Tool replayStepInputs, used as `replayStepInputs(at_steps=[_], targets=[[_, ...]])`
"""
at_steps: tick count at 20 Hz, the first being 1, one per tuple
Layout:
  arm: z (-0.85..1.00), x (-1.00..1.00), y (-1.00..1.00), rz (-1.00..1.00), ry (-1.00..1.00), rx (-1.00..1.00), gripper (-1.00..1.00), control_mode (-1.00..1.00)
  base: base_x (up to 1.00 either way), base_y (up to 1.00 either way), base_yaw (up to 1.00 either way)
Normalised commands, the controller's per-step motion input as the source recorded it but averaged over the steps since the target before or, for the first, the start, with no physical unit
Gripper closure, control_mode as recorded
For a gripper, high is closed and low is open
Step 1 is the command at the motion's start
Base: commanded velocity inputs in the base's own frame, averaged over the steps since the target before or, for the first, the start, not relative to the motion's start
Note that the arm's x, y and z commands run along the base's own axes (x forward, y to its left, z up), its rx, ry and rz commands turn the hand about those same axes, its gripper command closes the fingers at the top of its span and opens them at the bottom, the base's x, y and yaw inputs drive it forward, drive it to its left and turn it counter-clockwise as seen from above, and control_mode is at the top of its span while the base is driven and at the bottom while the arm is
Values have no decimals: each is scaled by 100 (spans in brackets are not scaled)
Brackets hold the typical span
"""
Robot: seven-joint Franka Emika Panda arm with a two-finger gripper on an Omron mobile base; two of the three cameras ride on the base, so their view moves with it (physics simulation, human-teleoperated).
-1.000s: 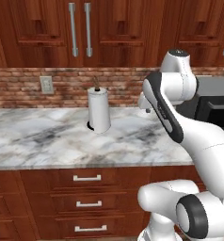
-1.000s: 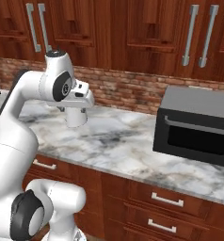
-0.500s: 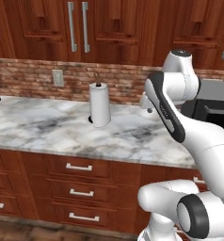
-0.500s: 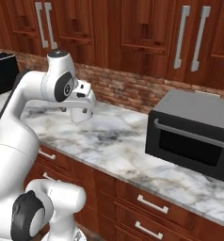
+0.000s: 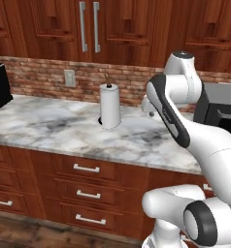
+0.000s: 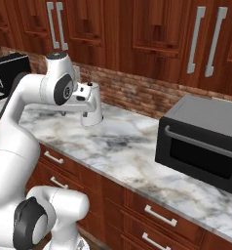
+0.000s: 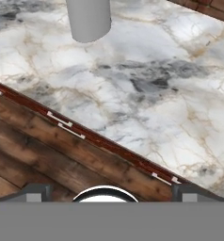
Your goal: Take a straw from the drawer in front and place it inside the glass cup on the dining counter.
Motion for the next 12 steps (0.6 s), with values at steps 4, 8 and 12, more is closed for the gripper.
replayStepInputs(at_steps=[4,8,12], targets=[[0,0,0,0,0,0,-100,100,-23,0,0],[0,0,0,0,0,0,-100,100,-42,0,0],[0,0,0,0,0,0,-100,100,-20,0,0]])
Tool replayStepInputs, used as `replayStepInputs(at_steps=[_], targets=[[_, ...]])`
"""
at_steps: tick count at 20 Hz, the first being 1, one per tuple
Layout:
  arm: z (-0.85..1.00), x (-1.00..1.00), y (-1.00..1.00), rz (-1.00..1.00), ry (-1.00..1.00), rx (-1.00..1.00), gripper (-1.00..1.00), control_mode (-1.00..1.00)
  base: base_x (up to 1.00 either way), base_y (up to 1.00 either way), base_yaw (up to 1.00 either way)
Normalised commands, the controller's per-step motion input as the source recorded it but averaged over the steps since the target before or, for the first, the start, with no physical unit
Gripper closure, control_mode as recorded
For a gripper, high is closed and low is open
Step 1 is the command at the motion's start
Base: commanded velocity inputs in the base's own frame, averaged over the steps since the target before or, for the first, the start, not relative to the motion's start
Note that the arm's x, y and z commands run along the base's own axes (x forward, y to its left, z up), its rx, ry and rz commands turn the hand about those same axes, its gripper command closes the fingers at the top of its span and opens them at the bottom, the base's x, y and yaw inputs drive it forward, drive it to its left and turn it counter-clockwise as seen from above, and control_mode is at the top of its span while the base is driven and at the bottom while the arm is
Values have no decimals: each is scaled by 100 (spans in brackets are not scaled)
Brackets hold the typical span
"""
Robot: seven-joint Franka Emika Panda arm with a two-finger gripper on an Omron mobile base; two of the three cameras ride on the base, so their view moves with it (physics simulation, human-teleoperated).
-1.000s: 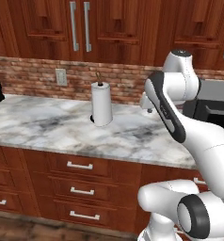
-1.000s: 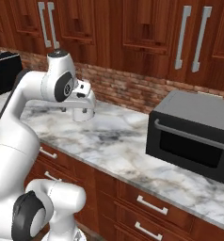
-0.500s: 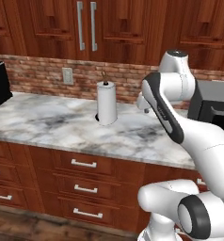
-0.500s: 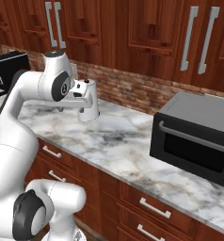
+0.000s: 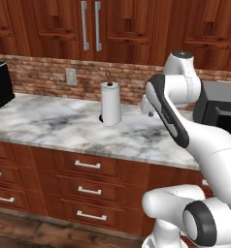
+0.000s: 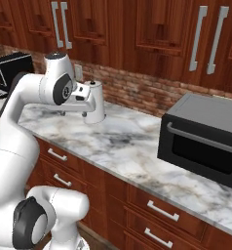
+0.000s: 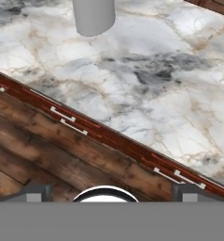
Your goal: Take a straw from the drawer in front and place it inside the glass cup on the dining counter.
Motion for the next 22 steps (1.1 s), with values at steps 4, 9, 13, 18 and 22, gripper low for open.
replayStepInputs(at_steps=[4,9,13,18,22], targets=[[0,-3,2,0,0,0,-100,-100,-2,0,0],[-2,-30,66,0,0,-4,-100,-100,0,0,0],[-17,-31,100,0,0,-13,-100,-100,0,0,0],[-46,-17,100,0,0,-25,-100,-100,0,0,0],[-61,-1,90,0,-3,-36,-100,-100,0,0,0]])
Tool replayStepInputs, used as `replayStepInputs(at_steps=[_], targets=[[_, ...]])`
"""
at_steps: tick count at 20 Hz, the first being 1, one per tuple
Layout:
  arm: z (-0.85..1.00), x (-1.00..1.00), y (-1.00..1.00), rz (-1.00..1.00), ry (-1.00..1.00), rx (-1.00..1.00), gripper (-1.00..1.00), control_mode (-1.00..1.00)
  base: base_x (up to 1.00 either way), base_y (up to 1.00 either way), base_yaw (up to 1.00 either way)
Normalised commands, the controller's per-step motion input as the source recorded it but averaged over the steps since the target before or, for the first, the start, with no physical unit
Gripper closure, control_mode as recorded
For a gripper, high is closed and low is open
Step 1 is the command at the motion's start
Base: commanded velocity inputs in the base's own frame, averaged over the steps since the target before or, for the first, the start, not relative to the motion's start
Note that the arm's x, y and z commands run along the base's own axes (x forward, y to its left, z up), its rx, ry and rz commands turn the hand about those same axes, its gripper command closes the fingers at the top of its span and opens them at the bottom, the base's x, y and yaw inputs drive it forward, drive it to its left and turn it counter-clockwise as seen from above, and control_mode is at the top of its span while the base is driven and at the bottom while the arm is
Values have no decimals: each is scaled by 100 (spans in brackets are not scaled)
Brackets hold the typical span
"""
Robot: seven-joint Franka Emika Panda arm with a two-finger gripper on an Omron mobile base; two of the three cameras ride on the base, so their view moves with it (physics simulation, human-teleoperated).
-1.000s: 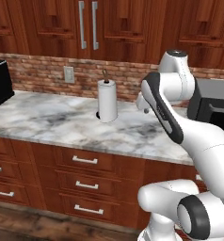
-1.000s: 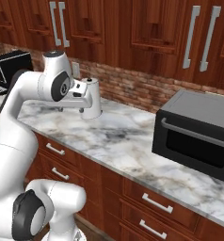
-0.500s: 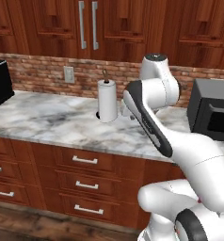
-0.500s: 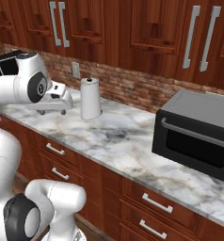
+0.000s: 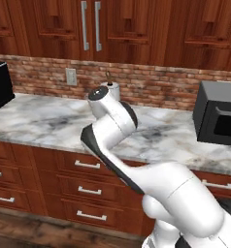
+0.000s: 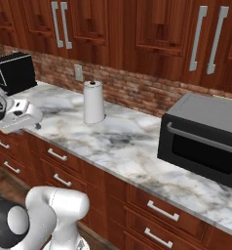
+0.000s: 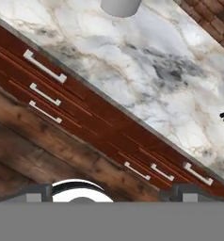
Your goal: Take a straw from the drawer in front and place it inside the glass cup on the dining counter.
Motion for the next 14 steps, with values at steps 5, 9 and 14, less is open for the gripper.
replayStepInputs(at_steps=[5,9,14], targets=[[-64,0,76,0,0,-36,-100,-100,0,0,0],[-65,6,66,0,0,-33,-100,-100,0,0,0],[-64,17,40,2,-2,-35,-100,-100,0,0,0]])
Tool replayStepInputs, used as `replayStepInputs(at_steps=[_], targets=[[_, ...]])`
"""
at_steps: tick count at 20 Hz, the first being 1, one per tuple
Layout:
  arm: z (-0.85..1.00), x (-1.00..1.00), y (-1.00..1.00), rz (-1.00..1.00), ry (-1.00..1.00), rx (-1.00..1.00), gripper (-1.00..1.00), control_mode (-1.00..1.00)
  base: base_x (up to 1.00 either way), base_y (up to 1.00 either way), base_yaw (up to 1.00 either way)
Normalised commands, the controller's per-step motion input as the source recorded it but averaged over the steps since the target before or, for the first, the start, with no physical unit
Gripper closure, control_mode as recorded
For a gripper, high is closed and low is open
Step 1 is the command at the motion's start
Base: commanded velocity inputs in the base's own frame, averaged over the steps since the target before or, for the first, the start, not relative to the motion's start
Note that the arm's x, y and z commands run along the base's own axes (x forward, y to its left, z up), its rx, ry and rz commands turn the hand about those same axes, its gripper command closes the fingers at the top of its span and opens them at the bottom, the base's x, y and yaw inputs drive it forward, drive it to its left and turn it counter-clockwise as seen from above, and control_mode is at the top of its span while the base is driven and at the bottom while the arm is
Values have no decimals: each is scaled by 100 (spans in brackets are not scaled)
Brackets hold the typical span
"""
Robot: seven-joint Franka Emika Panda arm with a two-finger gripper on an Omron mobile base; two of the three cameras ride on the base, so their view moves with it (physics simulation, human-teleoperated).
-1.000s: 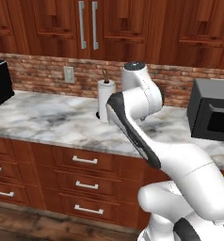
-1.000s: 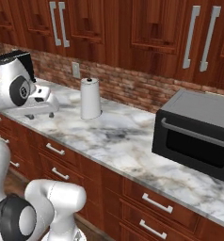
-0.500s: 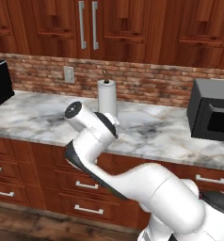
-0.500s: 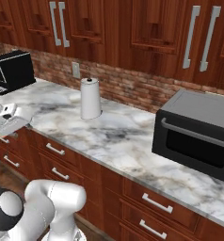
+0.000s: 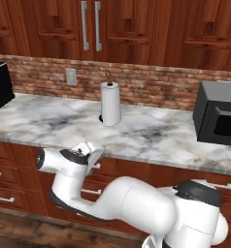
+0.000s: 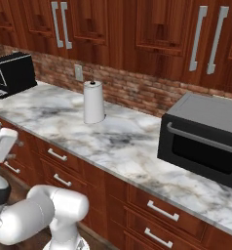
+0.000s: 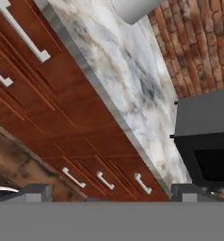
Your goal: Take a straw from the drawer in front and place it inside the glass cup on the dining counter.
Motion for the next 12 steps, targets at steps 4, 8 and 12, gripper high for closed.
replayStepInputs(at_steps=[4,8,12], targets=[[-59,25,22,4,-11,-31,-100,-100,0,0,0],[-50,34,3,2,-10,-25,-100,-100,0,0,0],[-48,40,0,1,-9,-22,-100,-100,0,0,0]])
